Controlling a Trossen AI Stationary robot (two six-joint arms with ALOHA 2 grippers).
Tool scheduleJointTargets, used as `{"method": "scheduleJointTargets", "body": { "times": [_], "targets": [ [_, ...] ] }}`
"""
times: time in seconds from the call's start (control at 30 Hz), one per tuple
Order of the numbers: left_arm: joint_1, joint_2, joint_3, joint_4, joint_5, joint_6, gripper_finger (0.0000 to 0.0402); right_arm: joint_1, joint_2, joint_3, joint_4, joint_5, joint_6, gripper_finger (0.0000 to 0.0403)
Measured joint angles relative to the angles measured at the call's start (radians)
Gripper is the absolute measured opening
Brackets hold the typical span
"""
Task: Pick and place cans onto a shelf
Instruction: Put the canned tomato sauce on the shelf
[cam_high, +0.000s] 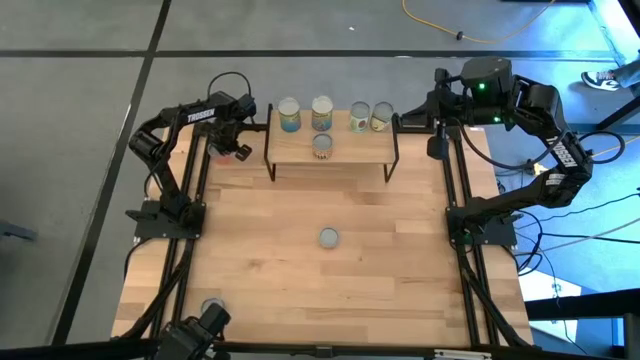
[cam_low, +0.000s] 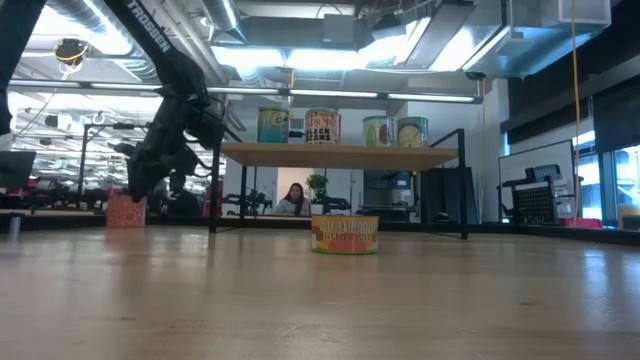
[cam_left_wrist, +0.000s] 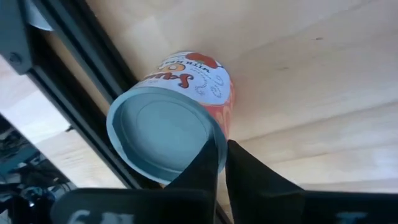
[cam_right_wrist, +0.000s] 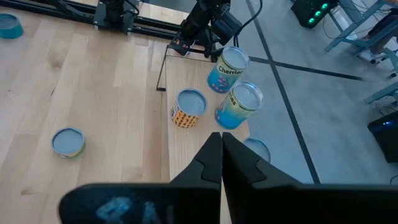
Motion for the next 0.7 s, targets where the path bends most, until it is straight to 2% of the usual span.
{"method": "scheduleJointTargets", "body": {
  "times": [0.4,0.7],
  "targets": [
    [-0.033,-0.013,0.006,-0.077,0.013,-0.004,0.0004,0.0,0.0,0.0,0.0,0.0,0.0,0.0005],
    [-0.049,-0.149,0.161,-0.234,0.008,-0.026,0.0003,0.0,0.0,0.0,0.0,0.0,-0.001,0.0005]
  ]
}}
